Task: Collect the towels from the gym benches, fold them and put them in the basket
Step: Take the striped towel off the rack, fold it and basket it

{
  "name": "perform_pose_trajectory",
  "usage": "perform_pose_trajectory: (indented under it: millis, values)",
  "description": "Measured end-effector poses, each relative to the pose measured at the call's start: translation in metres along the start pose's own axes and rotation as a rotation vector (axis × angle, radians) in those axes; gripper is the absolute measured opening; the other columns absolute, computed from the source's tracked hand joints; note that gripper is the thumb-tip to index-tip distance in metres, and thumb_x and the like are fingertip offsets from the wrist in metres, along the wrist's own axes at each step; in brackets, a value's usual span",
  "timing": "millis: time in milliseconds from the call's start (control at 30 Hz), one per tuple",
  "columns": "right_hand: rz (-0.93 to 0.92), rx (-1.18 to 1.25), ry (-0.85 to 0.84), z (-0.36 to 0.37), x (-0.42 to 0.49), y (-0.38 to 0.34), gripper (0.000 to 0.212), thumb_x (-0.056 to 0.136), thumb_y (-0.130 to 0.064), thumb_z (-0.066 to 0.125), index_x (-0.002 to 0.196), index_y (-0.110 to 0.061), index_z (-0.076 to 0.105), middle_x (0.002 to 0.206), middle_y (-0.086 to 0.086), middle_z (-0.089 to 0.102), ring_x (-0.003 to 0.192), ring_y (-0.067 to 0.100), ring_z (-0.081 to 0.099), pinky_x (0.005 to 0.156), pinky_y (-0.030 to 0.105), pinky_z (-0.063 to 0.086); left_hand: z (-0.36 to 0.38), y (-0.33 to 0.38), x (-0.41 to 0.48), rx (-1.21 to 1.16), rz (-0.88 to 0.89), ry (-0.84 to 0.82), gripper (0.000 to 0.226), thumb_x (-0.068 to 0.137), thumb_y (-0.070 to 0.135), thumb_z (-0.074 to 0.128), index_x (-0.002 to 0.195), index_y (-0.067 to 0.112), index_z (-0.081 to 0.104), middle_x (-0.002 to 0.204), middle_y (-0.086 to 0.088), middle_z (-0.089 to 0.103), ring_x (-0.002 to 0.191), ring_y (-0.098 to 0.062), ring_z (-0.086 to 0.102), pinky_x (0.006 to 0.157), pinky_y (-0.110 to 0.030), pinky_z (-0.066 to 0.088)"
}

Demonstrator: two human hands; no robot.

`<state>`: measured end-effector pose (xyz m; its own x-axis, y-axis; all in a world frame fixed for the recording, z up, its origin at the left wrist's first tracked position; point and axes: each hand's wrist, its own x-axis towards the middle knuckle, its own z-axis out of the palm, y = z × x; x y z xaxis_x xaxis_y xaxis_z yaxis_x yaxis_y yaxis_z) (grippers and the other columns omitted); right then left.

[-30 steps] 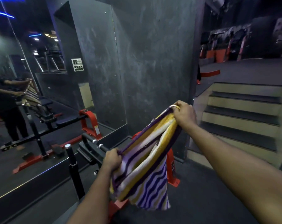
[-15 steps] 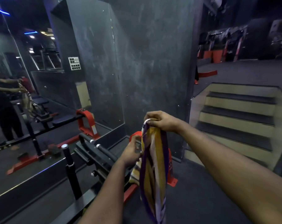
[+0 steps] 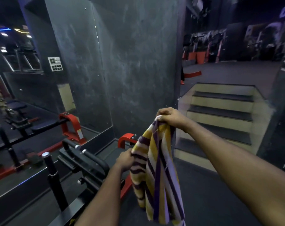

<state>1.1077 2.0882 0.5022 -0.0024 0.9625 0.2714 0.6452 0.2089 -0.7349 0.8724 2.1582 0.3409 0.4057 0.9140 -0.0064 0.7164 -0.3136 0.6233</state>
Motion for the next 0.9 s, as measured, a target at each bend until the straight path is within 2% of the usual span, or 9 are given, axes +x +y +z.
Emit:
perform_pose_trajectory:
  millis: [100, 167, 333, 400, 500, 633, 733, 800, 900]
  values:
    - [0.323, -0.307, 0.112, -0.01, -0.008, 0.033, 0.056, 0.083, -0.07, 0.054, 0.08, -0.016, 0.071, 0.085, 0.004, 0.069, 0.087, 0.022, 0.063, 0.075, 0.033, 0.046, -0.007, -0.009, 0.002, -0.079, -0.042, 0.284, 0.009, 0.093, 0.022, 0.037, 0.097, 0.014, 0.039, 0.096, -0.027, 0.065, 0.091, -0.045, 0.061, 0.071, -0.041, 0.044]
    - [0.407, -0.467, 0.11, -0.005, -0.013, 0.054, 0.064, 0.072, -0.082, 0.053, 0.079, -0.02, 0.068, 0.079, -0.002, 0.067, 0.083, 0.021, 0.065, 0.067, 0.032, 0.049, -0.02, -0.007, 0.001, -0.075, -0.002, 0.426, 0.005, 0.093, 0.016, 0.043, 0.094, 0.013, 0.039, 0.078, -0.02, 0.06, 0.078, -0.044, 0.06, 0.062, -0.038, 0.039]
    - [0.331, -0.475, 0.505, 0.013, -0.025, 0.07, 0.015, 0.081, -0.035, 0.069, 0.078, -0.021, 0.068, 0.079, 0.0, 0.066, 0.086, 0.027, 0.066, 0.068, 0.031, 0.046, -0.05, -0.019, -0.001, 0.105, 0.063, 0.378, 0.003, 0.082, 0.015, 0.058, 0.084, 0.016, 0.059, 0.077, -0.013, 0.067, 0.077, -0.035, 0.063, 0.061, -0.03, 0.039]
    - [0.324, -0.427, 0.719, 0.016, -0.028, 0.066, 0.011, 0.081, -0.022, 0.061, 0.073, -0.014, 0.062, 0.079, 0.006, 0.065, 0.084, 0.032, 0.064, 0.071, 0.033, 0.046, -0.059, -0.031, -0.003, 0.184, -0.016, 0.309, 0.01, 0.077, 0.011, 0.06, 0.08, 0.013, 0.069, 0.081, -0.016, 0.071, 0.084, -0.035, 0.066, 0.065, -0.031, 0.041]
    - [0.276, -0.221, 0.936, 0.013, -0.029, 0.064, 0.015, 0.082, -0.014, 0.051, 0.076, -0.009, 0.064, 0.09, 0.02, 0.061, 0.091, 0.038, 0.059, 0.086, 0.05, 0.047, -0.065, -0.053, -0.009, 0.21, -0.124, 0.305, 0.014, 0.077, 0.008, 0.058, 0.077, 0.013, 0.071, 0.086, -0.017, 0.071, 0.09, -0.037, 0.066, 0.073, -0.036, 0.048]
    - [0.403, -0.442, 1.016, 0.008, -0.02, 0.058, 0.011, 0.087, -0.017, 0.054, 0.091, -0.014, 0.064, 0.104, 0.012, 0.057, 0.105, 0.034, 0.051, 0.095, 0.049, 0.037, -0.068, -0.073, -0.022, 0.232, -0.27, 0.347, 0.012, 0.085, 0.008, 0.046, 0.088, 0.018, 0.053, 0.094, -0.015, 0.063, 0.095, -0.04, 0.061, 0.072, -0.039, 0.043]
    - [0.436, -0.426, 1.055, 0.005, -0.016, 0.055, 0.013, 0.089, -0.015, 0.053, 0.094, -0.014, 0.064, 0.103, 0.012, 0.059, 0.102, 0.033, 0.054, 0.097, 0.049, 0.035, -0.066, -0.079, -0.026, 0.187, -0.252, 0.431, 0.019, 0.082, 0.0, 0.04, 0.09, 0.017, 0.041, 0.085, -0.019, 0.059, 0.078, -0.04, 0.059, 0.062, -0.038, 0.042]
    - [0.448, -0.393, 1.075, 0.003, -0.017, 0.059, 0.012, 0.089, -0.014, 0.051, 0.094, -0.014, 0.063, 0.099, 0.013, 0.061, 0.094, 0.035, 0.057, 0.092, 0.046, 0.041, -0.067, -0.08, -0.027, 0.109, -0.222, 0.543, 0.017, 0.087, 0.004, 0.036, 0.086, 0.021, 0.038, 0.079, -0.016, 0.056, 0.067, -0.034, 0.055, 0.058, -0.036, 0.041]
    - [0.437, -0.374, 1.089, 0.003, -0.019, 0.065, 0.011, 0.092, -0.012, 0.051, 0.09, -0.013, 0.061, 0.087, 0.011, 0.059, 0.076, 0.03, 0.052, 0.069, 0.035, 0.042, -0.077, -0.077, -0.025, 0.03, -0.29, 0.711, 0.017, 0.097, 0.017, 0.035, 0.081, 0.019, 0.041, 0.085, -0.015, 0.058, 0.073, -0.032, 0.053, 0.065, -0.037, 0.039]
